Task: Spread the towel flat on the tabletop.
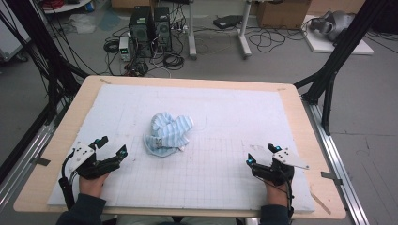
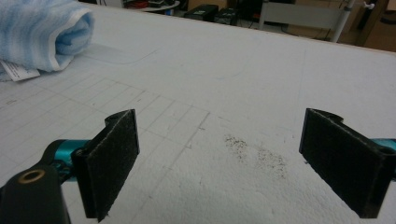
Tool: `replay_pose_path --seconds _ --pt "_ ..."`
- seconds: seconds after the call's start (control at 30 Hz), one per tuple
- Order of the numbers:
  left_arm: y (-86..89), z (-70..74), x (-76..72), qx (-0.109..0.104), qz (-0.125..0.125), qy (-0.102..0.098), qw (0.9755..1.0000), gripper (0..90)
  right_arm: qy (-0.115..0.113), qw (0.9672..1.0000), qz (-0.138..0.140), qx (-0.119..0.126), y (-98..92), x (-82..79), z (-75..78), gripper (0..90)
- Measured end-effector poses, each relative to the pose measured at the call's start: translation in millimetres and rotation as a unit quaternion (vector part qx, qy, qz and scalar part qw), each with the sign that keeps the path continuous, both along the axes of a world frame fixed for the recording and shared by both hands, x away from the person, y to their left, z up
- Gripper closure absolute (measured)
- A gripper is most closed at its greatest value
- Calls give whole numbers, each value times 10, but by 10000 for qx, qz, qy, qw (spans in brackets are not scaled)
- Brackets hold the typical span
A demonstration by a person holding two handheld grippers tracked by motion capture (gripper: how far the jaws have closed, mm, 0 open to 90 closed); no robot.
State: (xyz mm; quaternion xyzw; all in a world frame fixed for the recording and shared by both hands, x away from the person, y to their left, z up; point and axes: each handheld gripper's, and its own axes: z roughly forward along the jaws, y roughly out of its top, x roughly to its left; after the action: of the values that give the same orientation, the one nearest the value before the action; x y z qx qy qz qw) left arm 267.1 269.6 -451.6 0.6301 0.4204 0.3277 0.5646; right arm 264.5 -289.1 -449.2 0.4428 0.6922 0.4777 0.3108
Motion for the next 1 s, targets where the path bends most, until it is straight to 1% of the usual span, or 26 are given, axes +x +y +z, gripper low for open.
replay_pose_path --seconds 0.13,0.23,0.27,0.4,0.7,0.83,1.0 --pt "-5 -1 -3 2 -14 -28 10000 184 -67 10000 8 -29 8 -12 -2 112" --pt "-15 -2 -13 62 -21 -79 9999 184 -53 10000 -8 -48 12 -13 -2 112" --pt "-12 -2 -14 54 -32 -84 9999 184 0 10000 -11 -28 6 -1 0 112" --pt "0 -3 -11 -38 -15 -57 10000 183 -22 10000 -22 5 1 -2 -1 112" --pt "-1 -3 -12 -7 -37 -79 10000 185 -46 10000 -16 7 1 -12 0 111" --pt "-1 -3 -10 -31 -23 -72 10000 185 -30 10000 -19 18 0 -12 0 111" --pt "2 -2 -10 -49 -11 -53 10000 185 -108 9999 5 10 -10 -14 -1 112"
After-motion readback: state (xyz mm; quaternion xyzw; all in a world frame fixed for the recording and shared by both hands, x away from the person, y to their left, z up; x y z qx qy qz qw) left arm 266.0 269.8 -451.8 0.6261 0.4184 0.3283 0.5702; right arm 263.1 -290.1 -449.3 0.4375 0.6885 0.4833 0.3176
